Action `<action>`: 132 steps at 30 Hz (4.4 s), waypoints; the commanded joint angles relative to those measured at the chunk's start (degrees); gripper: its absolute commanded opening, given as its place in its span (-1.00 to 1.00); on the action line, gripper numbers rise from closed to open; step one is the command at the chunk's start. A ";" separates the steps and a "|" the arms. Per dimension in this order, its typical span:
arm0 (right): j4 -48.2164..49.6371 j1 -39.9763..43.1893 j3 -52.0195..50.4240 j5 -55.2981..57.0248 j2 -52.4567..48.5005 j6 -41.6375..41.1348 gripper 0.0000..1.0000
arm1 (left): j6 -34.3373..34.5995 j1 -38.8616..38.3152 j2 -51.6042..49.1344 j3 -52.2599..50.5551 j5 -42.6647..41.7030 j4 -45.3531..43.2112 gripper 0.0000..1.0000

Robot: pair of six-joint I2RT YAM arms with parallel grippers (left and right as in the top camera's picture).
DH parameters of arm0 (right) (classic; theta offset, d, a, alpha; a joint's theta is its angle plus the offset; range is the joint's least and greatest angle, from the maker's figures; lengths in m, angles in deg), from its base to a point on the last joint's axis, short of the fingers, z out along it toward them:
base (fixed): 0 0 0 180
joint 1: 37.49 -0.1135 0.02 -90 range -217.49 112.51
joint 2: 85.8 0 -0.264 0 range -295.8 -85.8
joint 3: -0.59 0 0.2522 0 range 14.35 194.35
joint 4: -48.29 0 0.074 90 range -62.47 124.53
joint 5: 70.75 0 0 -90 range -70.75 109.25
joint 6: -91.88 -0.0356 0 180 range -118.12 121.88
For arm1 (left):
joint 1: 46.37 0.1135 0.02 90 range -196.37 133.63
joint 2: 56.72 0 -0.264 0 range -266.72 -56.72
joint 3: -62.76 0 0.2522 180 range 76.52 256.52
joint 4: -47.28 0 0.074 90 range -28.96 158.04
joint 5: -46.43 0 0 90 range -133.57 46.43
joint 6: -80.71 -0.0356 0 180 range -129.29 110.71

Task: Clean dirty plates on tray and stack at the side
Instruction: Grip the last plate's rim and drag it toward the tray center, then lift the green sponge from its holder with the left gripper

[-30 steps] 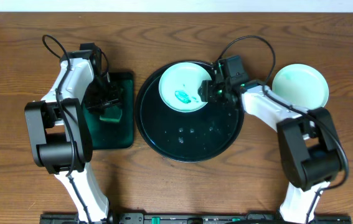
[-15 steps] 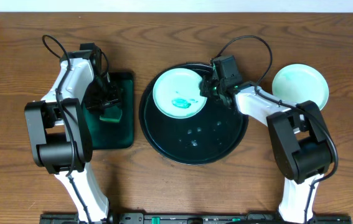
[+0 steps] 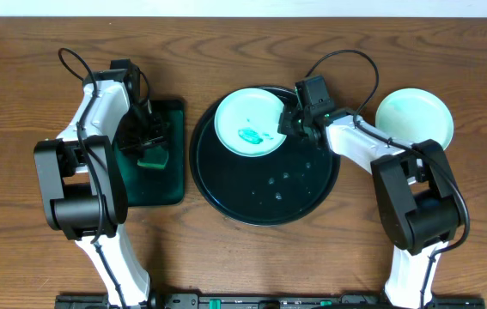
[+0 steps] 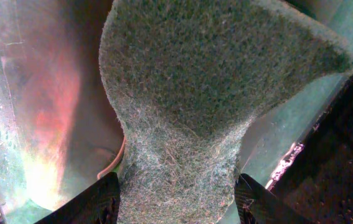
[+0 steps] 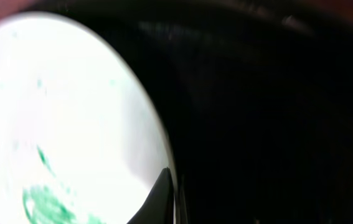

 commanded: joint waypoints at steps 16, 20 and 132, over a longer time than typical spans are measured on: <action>-24.83 -7.34 -2.67 17.62 3.08 -2.91 -0.97 | 0.33 0.02 0.57 -0.35 0.28 -0.26 0.21; -25.22 -8.13 -2.67 17.66 3.08 -2.05 -0.97 | 0.33 0.02 0.57 -0.35 0.28 -0.26 0.21; -12.92 -5.18 -2.56 1.51 2.29 21.03 -0.97 | 0.35 -12.85 12.61 -0.39 -4.44 -3.93 -0.86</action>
